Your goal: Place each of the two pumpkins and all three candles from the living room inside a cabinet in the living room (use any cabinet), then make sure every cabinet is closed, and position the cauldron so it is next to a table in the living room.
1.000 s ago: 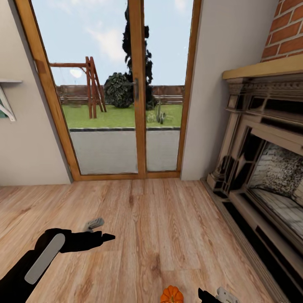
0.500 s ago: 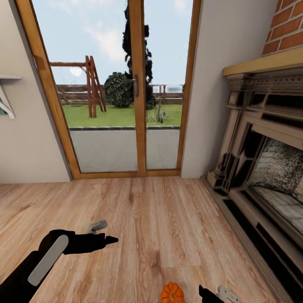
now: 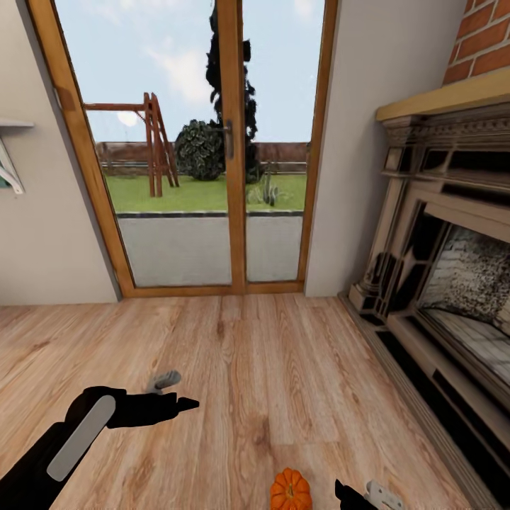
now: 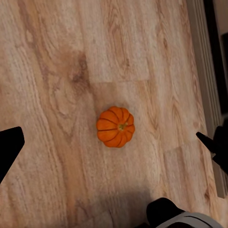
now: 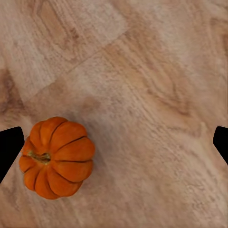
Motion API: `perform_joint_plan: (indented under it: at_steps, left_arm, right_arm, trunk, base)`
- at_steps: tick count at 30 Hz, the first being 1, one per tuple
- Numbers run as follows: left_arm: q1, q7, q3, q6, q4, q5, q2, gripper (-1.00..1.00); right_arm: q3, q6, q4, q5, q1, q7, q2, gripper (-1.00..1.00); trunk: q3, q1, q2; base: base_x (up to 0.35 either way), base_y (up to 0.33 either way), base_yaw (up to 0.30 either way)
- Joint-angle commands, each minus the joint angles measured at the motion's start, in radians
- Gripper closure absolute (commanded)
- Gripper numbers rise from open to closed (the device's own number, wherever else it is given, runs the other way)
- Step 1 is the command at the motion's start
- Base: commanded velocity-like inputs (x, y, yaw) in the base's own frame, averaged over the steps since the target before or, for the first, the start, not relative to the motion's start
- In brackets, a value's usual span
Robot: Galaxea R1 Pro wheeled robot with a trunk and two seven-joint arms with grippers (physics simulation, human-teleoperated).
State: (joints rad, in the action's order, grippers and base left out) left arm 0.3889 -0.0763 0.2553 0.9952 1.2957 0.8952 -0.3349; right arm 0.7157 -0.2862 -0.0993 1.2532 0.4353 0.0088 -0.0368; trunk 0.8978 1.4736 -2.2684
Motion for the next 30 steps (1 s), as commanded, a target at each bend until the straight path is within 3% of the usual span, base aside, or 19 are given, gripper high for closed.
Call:
perform_joint_plan:
  at_steps: [1,6,10,14,16,21,26,30]
  left_arm:
    - [0.001,-0.008,0.001,0.002,0.0,-0.008,0.0,-1.0]
    - [0.001,-0.008,0.001,0.002,0.0,-0.008,0.0,-1.0]
    - [0.0,-0.008,0.001,0.002,0.002,-0.007,-0.002,-1.0]
    - [0.001,-0.008,0.002,0.002,0.002,-0.007,0.0,-1.0]
    - [0.001,-0.008,0.002,0.002,0.002,-0.007,0.001,-1.0]
    - [0.001,-0.008,0.002,0.002,0.003,-0.007,0.001,-1.0]
    - [0.001,-0.008,0.002,0.002,0.005,-0.008,0.002,-1.0]
    - [0.001,-0.008,0.003,0.002,0.005,-0.008,0.004,-1.0]
  right_arm:
    - [0.007,-0.001,-0.001,0.011,0.0,0.001,-0.002,-1.0]
    - [0.006,0.04,-0.004,0.012,0.005,0.043,-0.009,-1.0]
    - [-0.003,0.107,-0.065,0.032,0.009,0.151,-0.035,-1.0]
    - [-0.037,0.134,-0.093,0.046,0.009,0.183,-0.08,-1.0]
    - [-0.053,0.142,-0.099,0.045,0.009,0.19,-0.089,-1.0]
    - [-0.063,0.147,-0.103,0.046,0.01,0.231,-0.094,-1.0]
    - [-0.067,0.151,-0.101,0.048,0.01,0.388,-0.094,-1.0]
    - [-0.067,0.152,-0.093,0.048,0.01,0.412,-0.092,-1.0]
  trunk:
    - [0.004,0.004,-0.008]
    - [0.02,0.023,-0.043]
    - [0.032,0.038,-0.071]
    - [0.045,0.054,-0.099]
    - [0.051,0.061,-0.113]
    - [0.067,0.08,-0.148]
    - [0.083,0.1,-0.183]
    - [0.095,0.115,-0.211]
  base:
    - [0.0,0.0,0.0]
    - [0.0,0.0,0.0]
    - [0.0,0.0,0.0]
    - [0.0,0.0,0.0]
    - [0.0,0.0,0.0]
    - [0.0,0.0,0.0]
    - [0.0,0.0,0.0]
    - [0.0,0.0,0.0]
